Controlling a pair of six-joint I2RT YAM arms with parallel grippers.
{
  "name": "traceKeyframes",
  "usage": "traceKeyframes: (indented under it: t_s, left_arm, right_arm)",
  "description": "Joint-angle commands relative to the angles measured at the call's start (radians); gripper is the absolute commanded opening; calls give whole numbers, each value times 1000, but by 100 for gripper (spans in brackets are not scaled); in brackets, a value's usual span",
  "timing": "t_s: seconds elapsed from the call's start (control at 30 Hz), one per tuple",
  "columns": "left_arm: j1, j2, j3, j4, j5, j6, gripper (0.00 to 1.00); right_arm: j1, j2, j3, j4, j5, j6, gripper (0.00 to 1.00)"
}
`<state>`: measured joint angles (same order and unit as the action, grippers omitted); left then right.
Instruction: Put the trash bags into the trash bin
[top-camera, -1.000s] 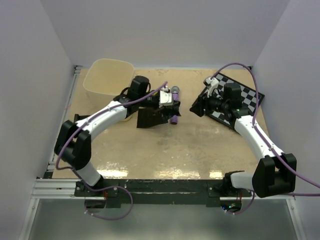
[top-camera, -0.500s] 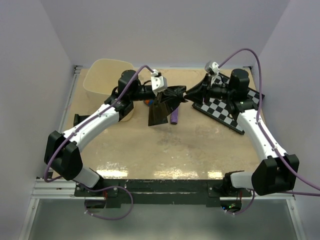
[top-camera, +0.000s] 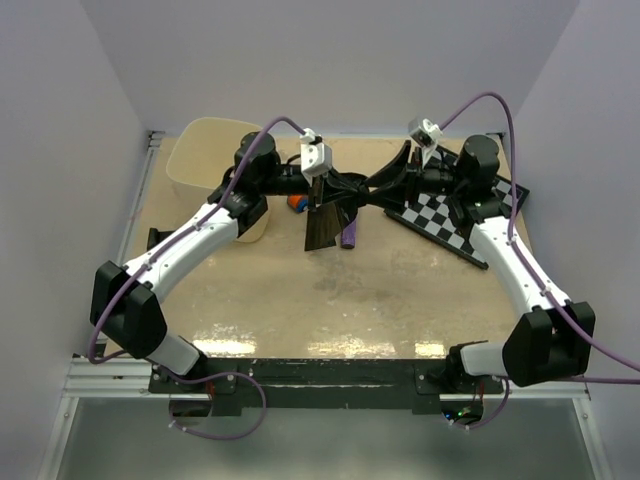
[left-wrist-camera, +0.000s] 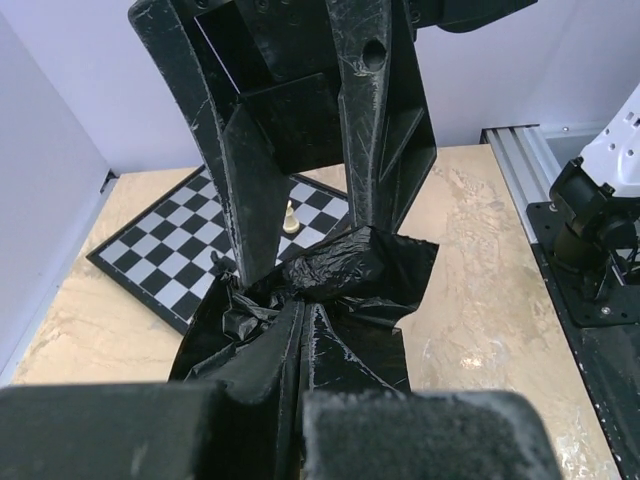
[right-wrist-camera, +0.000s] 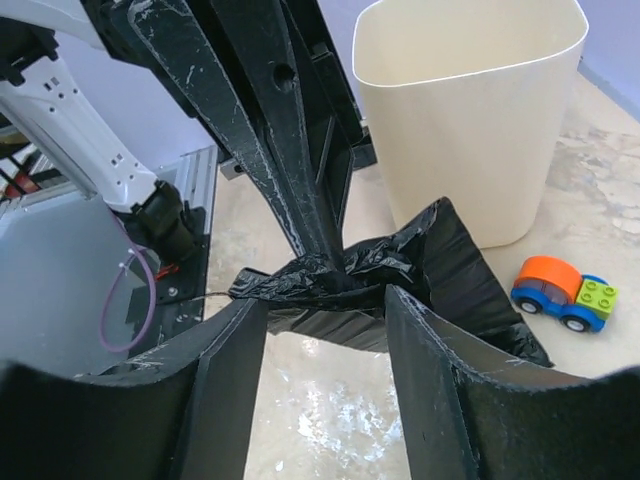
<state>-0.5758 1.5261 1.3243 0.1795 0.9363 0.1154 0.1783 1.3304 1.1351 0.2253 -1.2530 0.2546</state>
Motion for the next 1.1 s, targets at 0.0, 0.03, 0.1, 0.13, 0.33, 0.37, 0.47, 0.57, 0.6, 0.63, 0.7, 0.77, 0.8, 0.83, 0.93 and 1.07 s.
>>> traceKeyframes:
  t_s: [0.0, 0.03, 0.1, 0.13, 0.33, 0.37, 0.47, 0.57, 0.6, 0.63, 0.7, 0.77, 0.8, 0.83, 0.93, 1.07]
  left_arm:
    - [5, 6, 50, 44, 36, -45, 0]
    - [7, 5, 52, 46, 29, -46, 0]
    - [5, -9, 44, 57, -26, -62, 0]
    - [8, -20, 32, 75, -63, -83, 0]
    - [11, -69, -4, 189, -125, -163, 0]
    - [13, -72, -4, 190, -128, -164, 0]
    - [13, -75, -4, 192, -111, -166, 0]
    - [11, -76, -7, 201, -82, -172, 0]
    - [11, -76, -5, 196, -70, -168, 0]
    - [13, -78, -5, 187, -67, -163, 0]
    - [11, -76, -7, 170, -59, -154, 0]
    - [11, -76, -7, 147, -42, -123, 0]
    - [11, -78, -5, 134, -36, -120, 0]
    - [13, -78, -5, 124, -28, -88, 0]
    - [13, -76, -2, 97, -21, -65, 0]
    - [11, -73, 1, 94, -8, -60, 0]
  right_arm:
    - [1, -39, 17, 15, 89, 31, 57]
    - [-3, -52, 37, -48, 146, -45, 58]
    - [-5, -86, 63, -128, 292, -139, 58]
    - [-7, -109, 68, -156, 359, -162, 59]
    - [-5, -151, 6, -147, 344, -81, 54]
    - [-5, -126, 6, -149, 310, -57, 50]
    - [-5, -94, -37, -45, 167, 49, 40]
    - [-3, -83, -37, 37, 165, 75, 38]
    - [-3, -73, -26, 54, 149, 80, 38]
    - [-3, -60, -15, 83, 130, 100, 38]
    - [-3, -47, -6, 198, 81, 184, 40]
    - [-3, -28, 12, 261, 58, 250, 42]
    - [-3, -22, 26, 266, 49, 259, 43]
    - [-3, -14, 29, 294, 35, 279, 44]
    - [1, -2, 38, 371, -2, 350, 45]
    - [19, -3, 48, 391, -14, 364, 54]
